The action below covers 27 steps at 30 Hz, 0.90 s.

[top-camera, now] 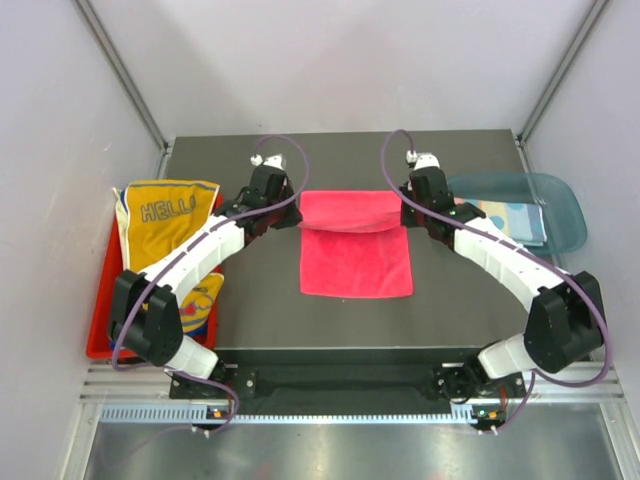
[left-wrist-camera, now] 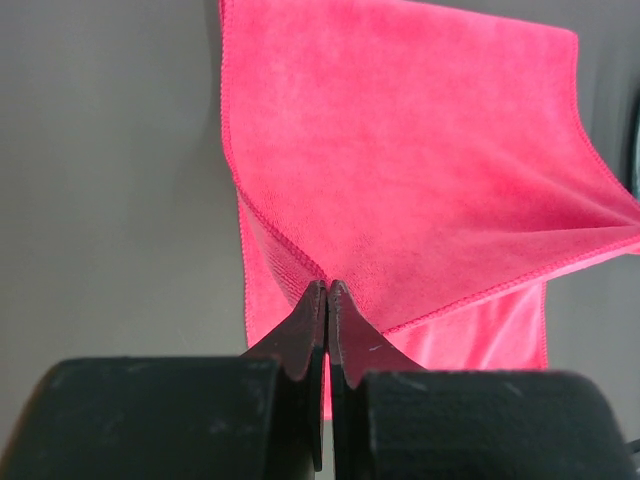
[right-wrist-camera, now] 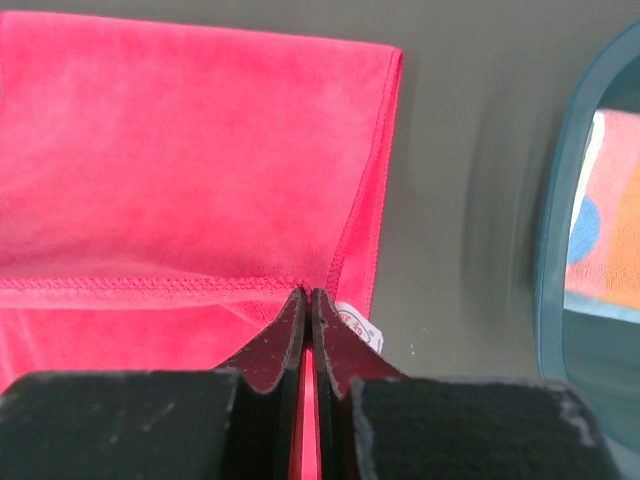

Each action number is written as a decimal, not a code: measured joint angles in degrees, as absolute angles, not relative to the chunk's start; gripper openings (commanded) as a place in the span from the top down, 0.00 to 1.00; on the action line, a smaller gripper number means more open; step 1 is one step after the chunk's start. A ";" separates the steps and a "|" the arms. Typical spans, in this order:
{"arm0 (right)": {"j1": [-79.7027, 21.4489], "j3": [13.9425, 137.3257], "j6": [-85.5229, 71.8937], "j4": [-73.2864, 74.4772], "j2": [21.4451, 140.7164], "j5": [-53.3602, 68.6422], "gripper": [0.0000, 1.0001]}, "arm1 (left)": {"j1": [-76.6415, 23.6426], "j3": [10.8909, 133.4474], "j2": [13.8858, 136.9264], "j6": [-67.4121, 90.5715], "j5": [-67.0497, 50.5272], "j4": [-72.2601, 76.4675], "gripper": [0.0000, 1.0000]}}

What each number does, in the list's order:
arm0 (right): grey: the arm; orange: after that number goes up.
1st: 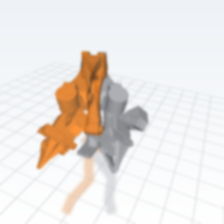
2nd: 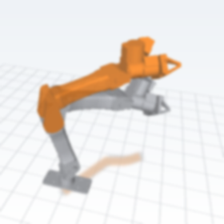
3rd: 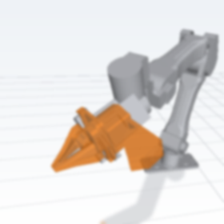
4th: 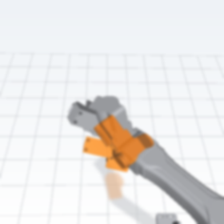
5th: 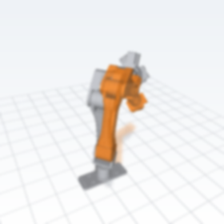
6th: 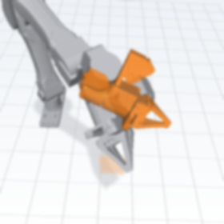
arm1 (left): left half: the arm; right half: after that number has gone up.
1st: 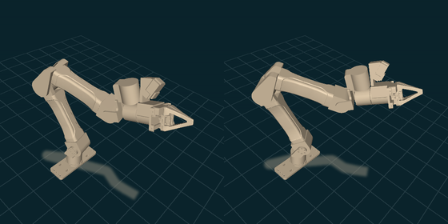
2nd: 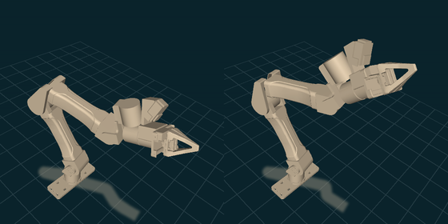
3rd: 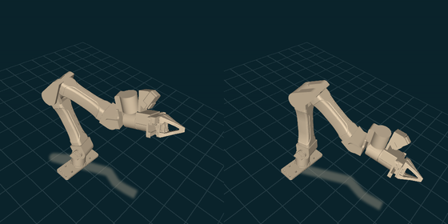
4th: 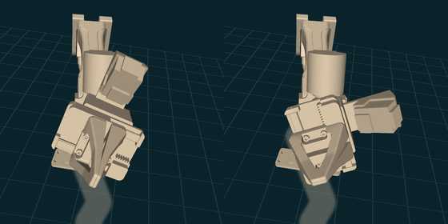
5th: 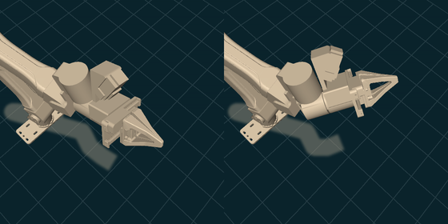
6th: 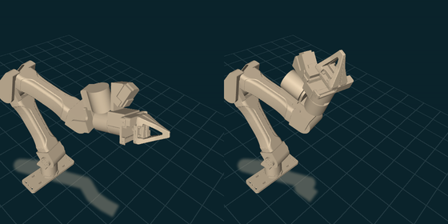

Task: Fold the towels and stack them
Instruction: Fold the towel

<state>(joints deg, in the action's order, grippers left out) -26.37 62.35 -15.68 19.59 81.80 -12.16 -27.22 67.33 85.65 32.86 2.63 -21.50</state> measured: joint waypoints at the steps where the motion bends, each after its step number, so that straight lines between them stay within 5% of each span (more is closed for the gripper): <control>1: -26.37 61.95 -15.68 19.66 81.65 -12.19 1.00 | -27.22 66.96 85.58 32.88 2.61 -21.50 1.00; 27: -26.37 60.73 -16.56 20.43 79.20 -12.27 1.00 | -28.84 66.59 83.74 33.01 3.64 -21.71 1.00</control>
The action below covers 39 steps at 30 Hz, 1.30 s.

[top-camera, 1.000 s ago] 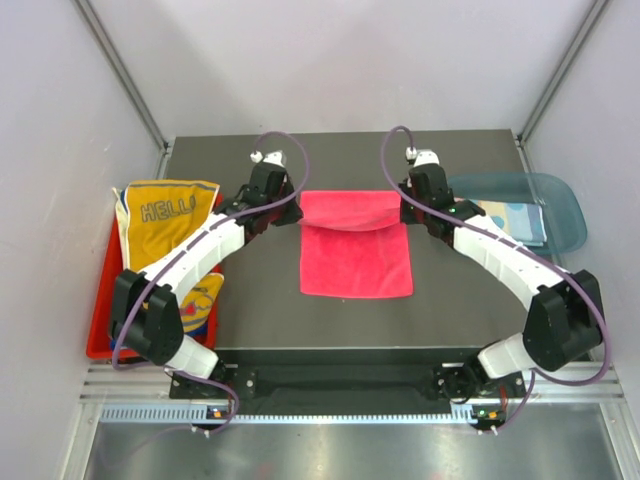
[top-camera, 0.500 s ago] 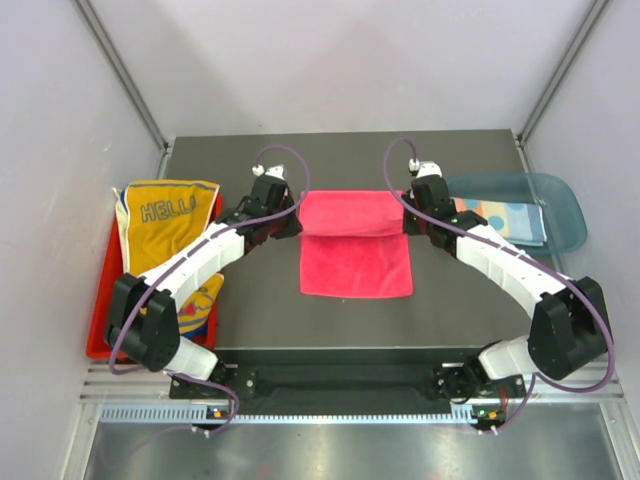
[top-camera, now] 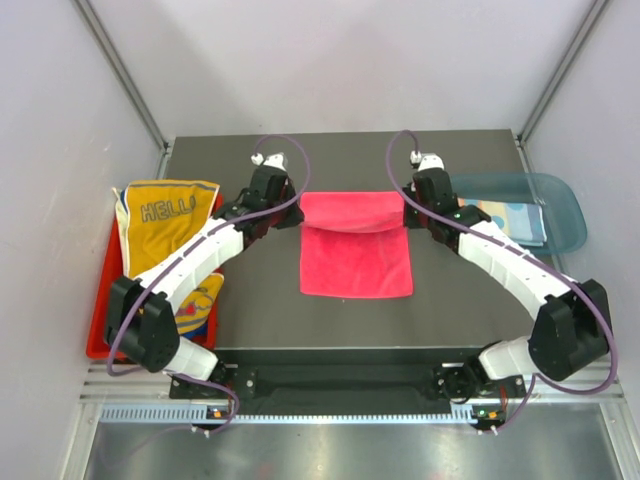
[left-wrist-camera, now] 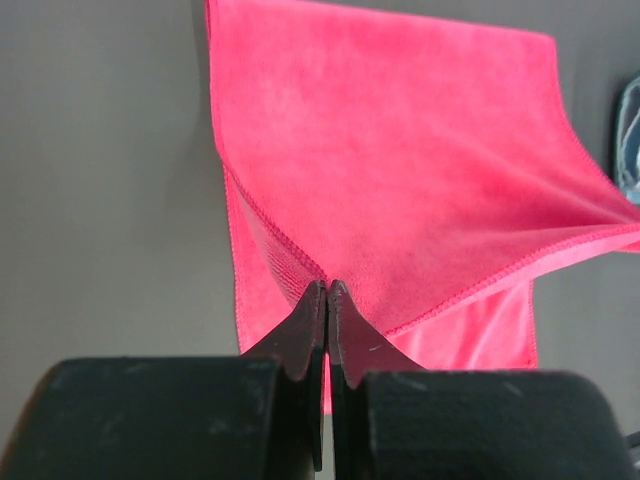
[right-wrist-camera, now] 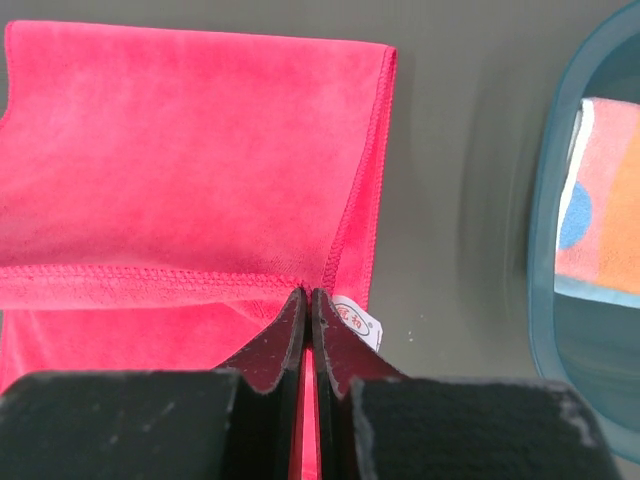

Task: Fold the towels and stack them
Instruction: Fold the towel

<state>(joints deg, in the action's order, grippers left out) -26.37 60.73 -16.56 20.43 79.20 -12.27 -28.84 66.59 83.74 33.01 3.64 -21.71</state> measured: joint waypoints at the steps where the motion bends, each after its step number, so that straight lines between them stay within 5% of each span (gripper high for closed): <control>1: -26.37 60.99 -16.53 20.64 79.02 -12.34 1.00 | -28.84 66.94 83.64 32.97 3.92 -21.71 1.00; 39: -26.39 45.71 -19.27 18.33 74.70 -7.14 1.00 | -32.99 50.61 84.36 37.47 2.42 -16.25 1.00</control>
